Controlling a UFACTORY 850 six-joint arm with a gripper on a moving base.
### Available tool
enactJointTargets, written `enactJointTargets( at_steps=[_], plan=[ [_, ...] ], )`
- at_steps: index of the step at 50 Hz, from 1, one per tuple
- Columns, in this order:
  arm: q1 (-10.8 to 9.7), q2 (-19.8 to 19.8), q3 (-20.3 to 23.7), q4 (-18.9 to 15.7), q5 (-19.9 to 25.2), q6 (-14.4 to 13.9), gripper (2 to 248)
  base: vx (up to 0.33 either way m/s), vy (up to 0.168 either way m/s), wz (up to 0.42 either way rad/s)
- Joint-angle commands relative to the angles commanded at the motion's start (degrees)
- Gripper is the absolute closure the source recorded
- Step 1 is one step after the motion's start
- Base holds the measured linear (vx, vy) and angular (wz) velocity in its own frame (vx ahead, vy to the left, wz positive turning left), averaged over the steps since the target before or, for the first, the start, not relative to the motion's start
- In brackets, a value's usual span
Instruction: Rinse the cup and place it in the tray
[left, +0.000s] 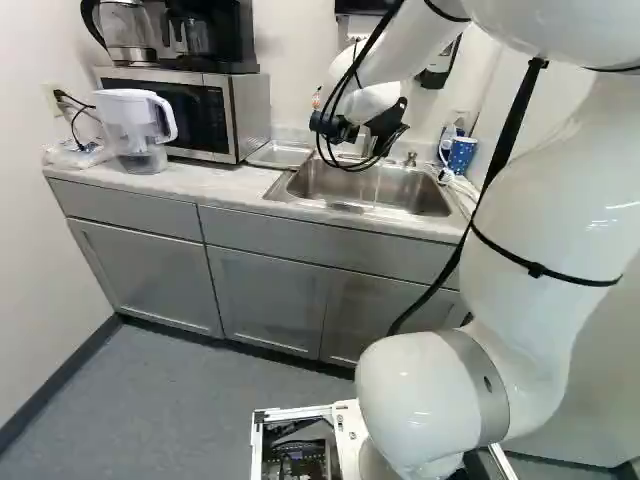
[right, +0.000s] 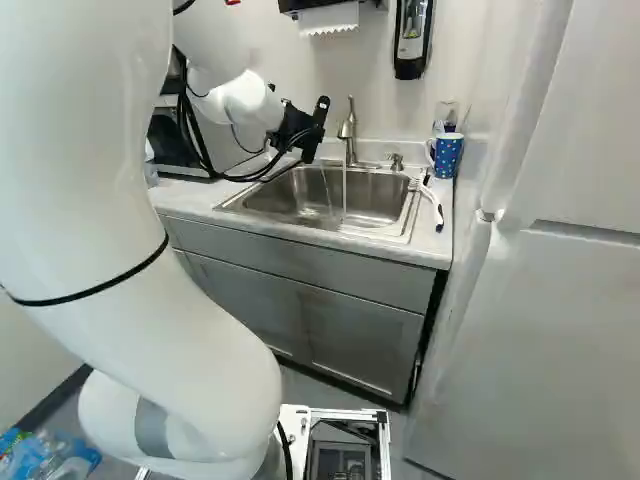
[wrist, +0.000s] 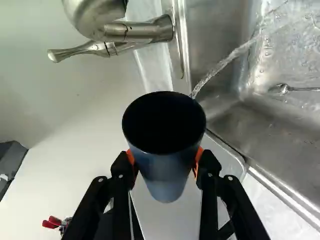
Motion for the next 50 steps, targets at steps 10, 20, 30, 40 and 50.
enactJointTargets(
  at_steps=[10, 20, 30, 40, 50],
  plan=[
    [0.00, 0.00, 0.00, 0.00, 0.00, 0.00, 126, 0.000, 0.000, 0.000],
    [0.00, 0.00, 0.00, 0.00, 0.00, 0.00, 126, 0.000, 0.000, 0.000],
    [0.00, 0.00, 0.00, 0.00, 0.00, 0.00, 126, 0.000, 0.000, 0.000],
    [0.00, 0.00, 0.00, 0.00, 0.00, 0.00, 126, 0.000, 0.000, 0.000],
    [0.00, 0.00, 0.00, 0.00, 0.00, -0.34, 126, 0.000, 0.000, 0.000]
  ],
)
